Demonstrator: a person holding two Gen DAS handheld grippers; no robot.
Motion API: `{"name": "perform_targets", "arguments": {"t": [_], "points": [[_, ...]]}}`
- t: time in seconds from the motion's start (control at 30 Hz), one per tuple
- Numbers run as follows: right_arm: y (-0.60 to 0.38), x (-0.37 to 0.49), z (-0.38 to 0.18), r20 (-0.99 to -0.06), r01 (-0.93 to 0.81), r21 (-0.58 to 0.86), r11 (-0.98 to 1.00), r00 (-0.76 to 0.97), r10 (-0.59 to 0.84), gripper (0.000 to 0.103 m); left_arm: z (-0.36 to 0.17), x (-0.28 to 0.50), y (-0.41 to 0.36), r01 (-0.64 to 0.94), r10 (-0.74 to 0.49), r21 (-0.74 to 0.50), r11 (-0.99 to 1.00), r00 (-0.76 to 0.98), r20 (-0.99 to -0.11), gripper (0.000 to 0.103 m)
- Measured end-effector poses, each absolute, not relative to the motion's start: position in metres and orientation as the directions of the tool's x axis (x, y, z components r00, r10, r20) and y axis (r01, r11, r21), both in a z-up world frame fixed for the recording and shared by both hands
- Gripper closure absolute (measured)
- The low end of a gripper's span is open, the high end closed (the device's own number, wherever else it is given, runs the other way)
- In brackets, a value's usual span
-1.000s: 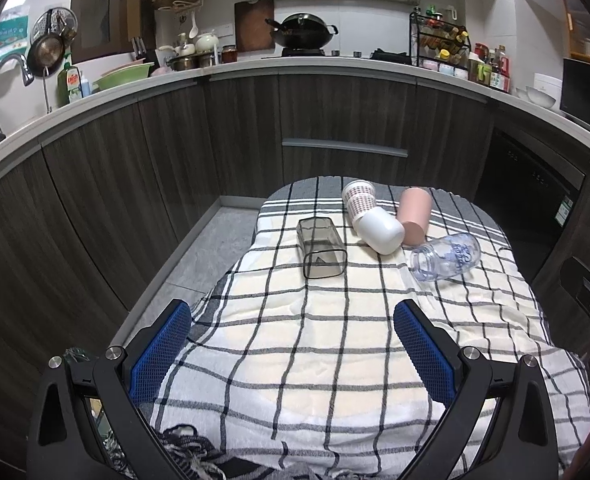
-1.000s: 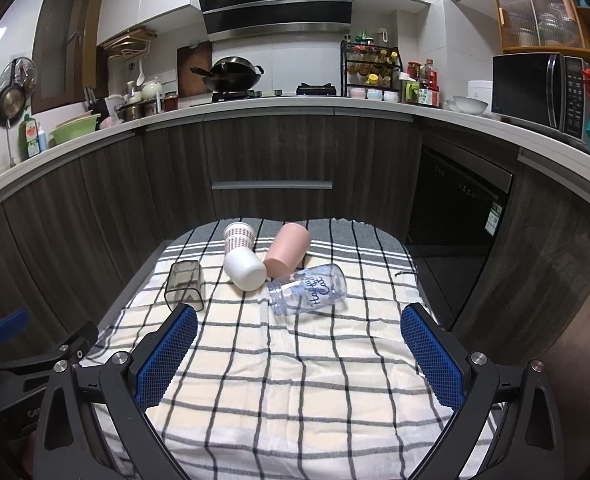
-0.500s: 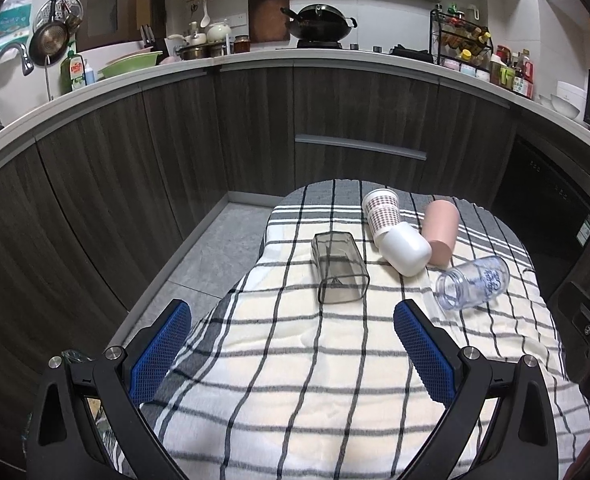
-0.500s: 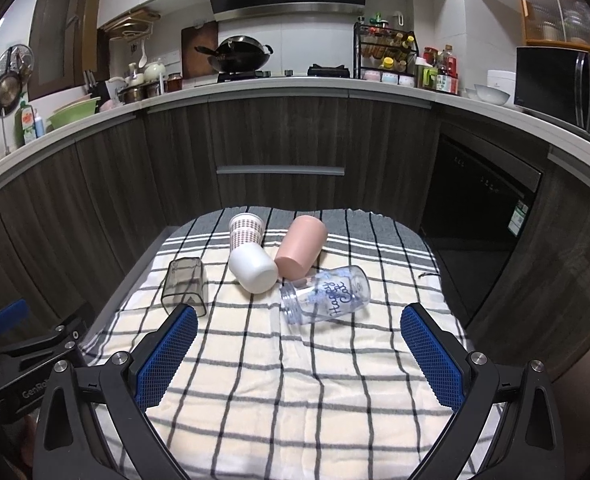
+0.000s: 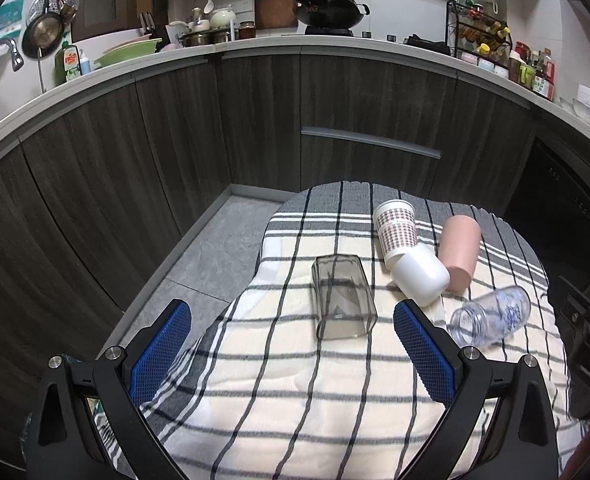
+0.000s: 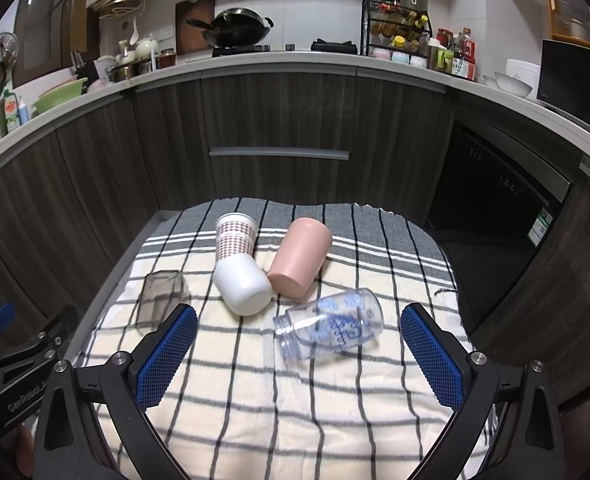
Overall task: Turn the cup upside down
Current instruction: 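Move the right tool toward the pink cup lying on its side, then close the right gripper around the pink cup's body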
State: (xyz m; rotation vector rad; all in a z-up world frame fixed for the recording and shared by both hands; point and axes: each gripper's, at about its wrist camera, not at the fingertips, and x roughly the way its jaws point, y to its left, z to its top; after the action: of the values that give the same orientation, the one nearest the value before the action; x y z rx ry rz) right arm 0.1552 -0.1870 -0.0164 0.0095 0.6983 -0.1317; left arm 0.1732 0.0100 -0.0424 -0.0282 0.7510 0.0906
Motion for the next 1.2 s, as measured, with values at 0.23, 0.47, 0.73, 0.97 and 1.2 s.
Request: {"name": "perform_targets", "arguments": {"t": [0.23,0.47,0.73,0.97,1.2], "points": [[-0.201,0.213,-0.029,-0.664,0.175,-0.021,0.984,0.734,-0.144,0.001,-0.054,0.221,0.009,-0.082,0.061,0.001,0.997,0.737,-0.673,0.000],[-0.209,0.282,-0.061,-0.721,0.254,0.004,0.967,0.671,-0.173,0.001,-0.073,0.271,0.011,-0.044,0.032,-0.001,0.999,0.741,-0.671,0.000],[-0.217,0.343,-0.100,-0.789,0.318,0.006,0.948,0.584,-0.191,0.001,-0.095,0.320,0.008,-0.007,-0.011,-0.024,1.000,0.737,-0.676,0.000],[-0.219,0.380,-0.128,-0.852,0.342,-0.016,0.939,0.487,-0.192,0.001,-0.113,0.340,0.010,0.007,-0.033,-0.040,0.999,0.726,-0.687,0.000],[-0.217,0.406,-0.155,-0.895,0.364,-0.042,0.930,0.400,-0.197,0.009,-0.119,0.346,0.013,0.014,-0.050,-0.057,0.998,0.722,-0.690,0.000]]}}
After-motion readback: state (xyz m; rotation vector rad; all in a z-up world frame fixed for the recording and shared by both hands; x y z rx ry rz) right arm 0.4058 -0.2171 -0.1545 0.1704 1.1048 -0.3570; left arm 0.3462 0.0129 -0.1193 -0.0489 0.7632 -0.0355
